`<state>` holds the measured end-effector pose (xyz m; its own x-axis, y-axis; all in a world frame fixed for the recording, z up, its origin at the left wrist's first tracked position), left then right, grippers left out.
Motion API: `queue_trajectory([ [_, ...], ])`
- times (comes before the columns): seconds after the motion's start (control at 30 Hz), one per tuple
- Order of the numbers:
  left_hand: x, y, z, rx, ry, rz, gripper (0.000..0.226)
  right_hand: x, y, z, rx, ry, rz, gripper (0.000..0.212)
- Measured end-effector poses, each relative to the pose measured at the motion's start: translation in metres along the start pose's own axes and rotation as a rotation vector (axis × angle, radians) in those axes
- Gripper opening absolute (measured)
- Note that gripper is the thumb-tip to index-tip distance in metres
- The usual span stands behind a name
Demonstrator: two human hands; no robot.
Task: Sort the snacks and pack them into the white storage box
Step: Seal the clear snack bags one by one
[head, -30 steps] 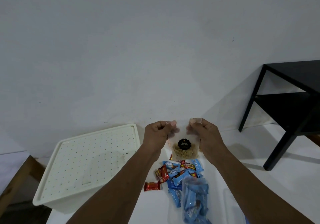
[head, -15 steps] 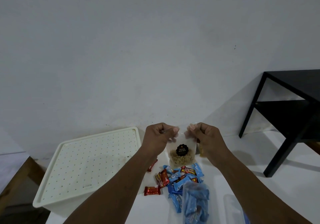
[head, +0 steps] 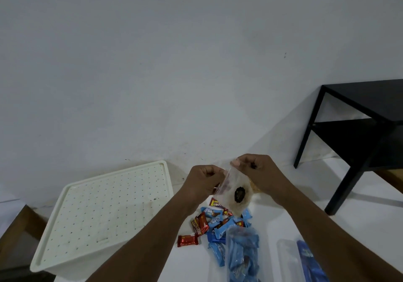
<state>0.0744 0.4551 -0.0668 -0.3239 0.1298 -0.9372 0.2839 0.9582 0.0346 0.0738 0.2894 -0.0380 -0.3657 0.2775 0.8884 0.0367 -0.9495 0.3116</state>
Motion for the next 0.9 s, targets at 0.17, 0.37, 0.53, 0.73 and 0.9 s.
queue_trajectory([
  [0.17, -0.008, -0.008, 0.002, -0.17, -0.165, 0.222, 0.015, -0.017, -0.009, -0.01, -0.129, -0.118, 0.228, 0.02],
  [0.37, -0.01, -0.002, 0.003, -0.222, -0.187, 0.248, 0.012, -0.021, -0.012, -0.005, -0.064, -0.088, 0.331, 0.026],
  [0.53, 0.003, -0.005, 0.007, -0.122, -0.091, 0.242, 0.018, -0.027, -0.003, 0.004, -0.206, -0.107, 0.207, 0.029],
  [0.73, 0.001, 0.0, 0.001, -0.158, -0.174, 0.266, 0.009, -0.035, 0.0, 0.005, -0.249, -0.114, 0.171, 0.028],
  [0.9, 0.016, -0.004, -0.002, -0.137, -0.205, 0.316, 0.012, -0.05, 0.011, 0.002, -0.452, -0.213, 0.251, 0.023],
])
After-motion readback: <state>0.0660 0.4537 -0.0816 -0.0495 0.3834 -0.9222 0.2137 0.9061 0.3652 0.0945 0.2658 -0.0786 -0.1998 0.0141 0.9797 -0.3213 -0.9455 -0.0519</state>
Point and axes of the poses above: each hand's wrist, its own z-axis towards the middle knuckle, its own y-axis out of the back of the hand, x = y × z, the point moved 7 cm from there along z, towards the middle knuckle, and after that the axes turned 15 degrees about y, right-handed, at the moved point
